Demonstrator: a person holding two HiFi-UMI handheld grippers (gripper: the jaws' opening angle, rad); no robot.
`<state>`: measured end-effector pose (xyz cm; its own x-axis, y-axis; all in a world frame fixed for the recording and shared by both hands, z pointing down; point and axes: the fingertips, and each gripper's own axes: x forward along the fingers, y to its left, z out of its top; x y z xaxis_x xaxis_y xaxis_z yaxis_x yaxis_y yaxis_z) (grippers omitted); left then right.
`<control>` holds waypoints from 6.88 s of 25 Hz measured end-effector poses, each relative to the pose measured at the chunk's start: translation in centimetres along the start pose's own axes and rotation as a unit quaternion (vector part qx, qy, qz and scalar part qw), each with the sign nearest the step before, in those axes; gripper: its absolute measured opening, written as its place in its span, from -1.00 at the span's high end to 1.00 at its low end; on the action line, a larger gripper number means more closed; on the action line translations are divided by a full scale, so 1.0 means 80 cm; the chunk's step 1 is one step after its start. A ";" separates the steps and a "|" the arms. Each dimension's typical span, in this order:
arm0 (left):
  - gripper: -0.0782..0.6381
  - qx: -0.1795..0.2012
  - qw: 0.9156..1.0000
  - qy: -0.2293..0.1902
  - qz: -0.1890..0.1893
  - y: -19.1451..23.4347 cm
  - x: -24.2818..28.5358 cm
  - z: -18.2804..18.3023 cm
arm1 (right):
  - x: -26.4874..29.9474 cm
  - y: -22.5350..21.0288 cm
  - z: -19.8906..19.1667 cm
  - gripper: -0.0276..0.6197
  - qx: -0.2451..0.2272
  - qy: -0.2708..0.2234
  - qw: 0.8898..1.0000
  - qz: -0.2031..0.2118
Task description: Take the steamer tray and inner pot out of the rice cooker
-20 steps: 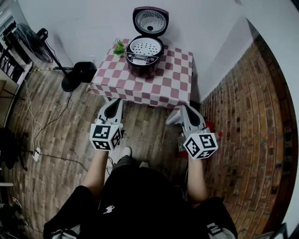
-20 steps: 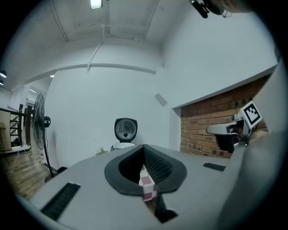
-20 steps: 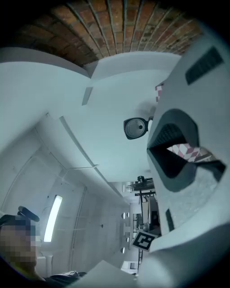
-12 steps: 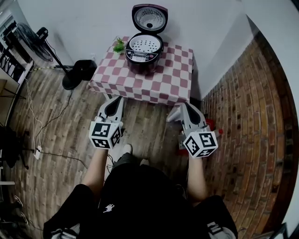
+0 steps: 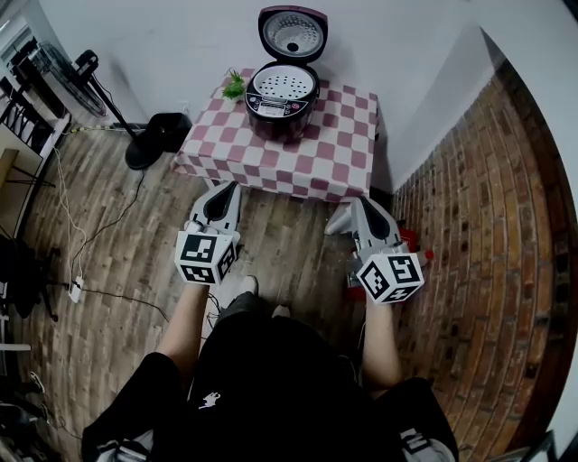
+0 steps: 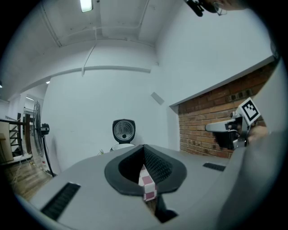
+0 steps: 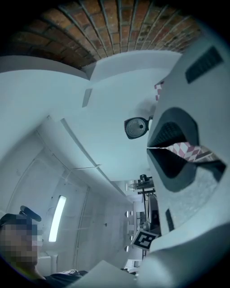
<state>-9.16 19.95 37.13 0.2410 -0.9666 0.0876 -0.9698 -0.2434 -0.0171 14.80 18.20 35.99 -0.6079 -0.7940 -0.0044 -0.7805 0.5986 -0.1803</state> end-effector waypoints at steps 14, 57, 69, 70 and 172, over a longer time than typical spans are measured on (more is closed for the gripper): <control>0.78 -0.001 1.000 0.008 -0.007 0.013 0.016 -0.009 | 0.020 -0.005 -0.007 0.91 -0.010 0.000 1.000 -0.015; 0.78 -0.032 0.993 0.019 -0.111 0.228 0.296 -0.012 | 0.323 -0.042 0.003 0.91 -0.038 0.033 0.993 -0.102; 0.78 -0.048 0.993 0.045 -0.093 0.287 0.316 -0.045 | 0.388 -0.036 -0.006 0.91 -0.044 0.060 0.993 -0.093; 0.77 -0.049 0.993 0.047 -0.091 0.291 0.317 -0.047 | 0.393 -0.037 -0.009 0.91 -0.042 0.063 0.993 -0.089; 0.77 -0.015 0.991 0.116 0.067 0.287 0.585 -0.050 | 0.700 -0.320 -0.069 0.84 -0.034 0.193 0.981 0.000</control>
<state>-20.29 -30.51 44.84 0.0980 -0.9448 0.3128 -0.9940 -0.1082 -0.0154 -0.10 -41.02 45.79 -0.6073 -0.7029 0.3703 -0.7808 0.6142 -0.1147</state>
